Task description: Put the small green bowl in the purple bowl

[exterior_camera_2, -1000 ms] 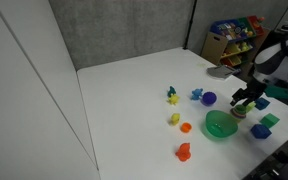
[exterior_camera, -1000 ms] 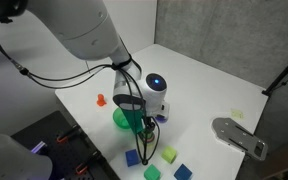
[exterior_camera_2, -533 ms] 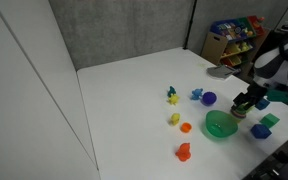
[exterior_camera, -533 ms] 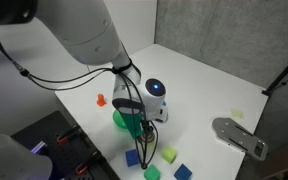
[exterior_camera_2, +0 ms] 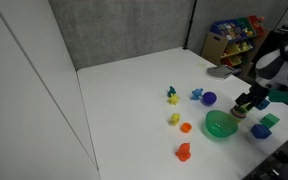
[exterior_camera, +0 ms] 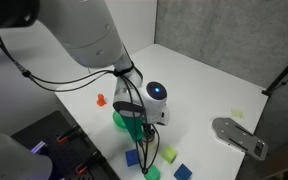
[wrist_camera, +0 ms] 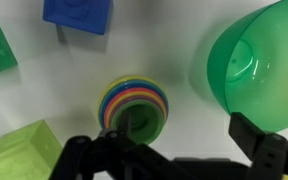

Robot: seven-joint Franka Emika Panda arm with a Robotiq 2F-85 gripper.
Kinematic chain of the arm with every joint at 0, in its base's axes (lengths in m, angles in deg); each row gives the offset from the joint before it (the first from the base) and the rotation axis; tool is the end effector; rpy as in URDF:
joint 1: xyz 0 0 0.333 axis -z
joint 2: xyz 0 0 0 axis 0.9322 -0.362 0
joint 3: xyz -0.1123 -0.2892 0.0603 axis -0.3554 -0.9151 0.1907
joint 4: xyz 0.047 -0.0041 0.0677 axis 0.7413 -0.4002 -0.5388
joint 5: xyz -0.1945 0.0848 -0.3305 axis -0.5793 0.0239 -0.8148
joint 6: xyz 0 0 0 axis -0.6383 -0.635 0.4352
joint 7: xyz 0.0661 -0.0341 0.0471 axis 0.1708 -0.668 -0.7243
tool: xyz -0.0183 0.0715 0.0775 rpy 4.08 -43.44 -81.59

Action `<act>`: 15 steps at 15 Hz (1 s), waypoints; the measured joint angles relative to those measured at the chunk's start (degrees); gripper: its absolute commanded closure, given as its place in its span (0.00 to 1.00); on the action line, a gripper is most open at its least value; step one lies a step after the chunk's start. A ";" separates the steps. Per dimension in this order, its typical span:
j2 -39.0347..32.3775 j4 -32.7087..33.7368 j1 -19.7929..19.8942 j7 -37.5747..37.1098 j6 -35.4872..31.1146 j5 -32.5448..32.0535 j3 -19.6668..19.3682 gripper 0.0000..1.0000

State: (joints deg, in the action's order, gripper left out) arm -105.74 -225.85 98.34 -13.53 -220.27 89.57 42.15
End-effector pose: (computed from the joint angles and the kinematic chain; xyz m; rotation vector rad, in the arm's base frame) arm 0.4386 -0.1785 0.1161 -2.8710 0.4247 0.0021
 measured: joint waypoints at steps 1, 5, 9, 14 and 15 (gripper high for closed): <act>0.00 0.04 0.00 0.00 -0.04 0.00 -0.15 0.00; 0.35 0.09 -0.42 -0.07 -0.04 -0.65 -0.98 0.00; 3.49 -0.84 -4.48 -3.29 0.88 -5.33 -3.92 0.00; 12.43 -5.40 -13.75 -13.10 2.88 -14.90 -9.16 0.00; 14.73 -6.38 -15.59 -15.45 4.14 -17.31 -10.14 0.00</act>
State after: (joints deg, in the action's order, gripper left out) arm -91.01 -232.23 82.74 -28.99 -216.13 72.26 32.01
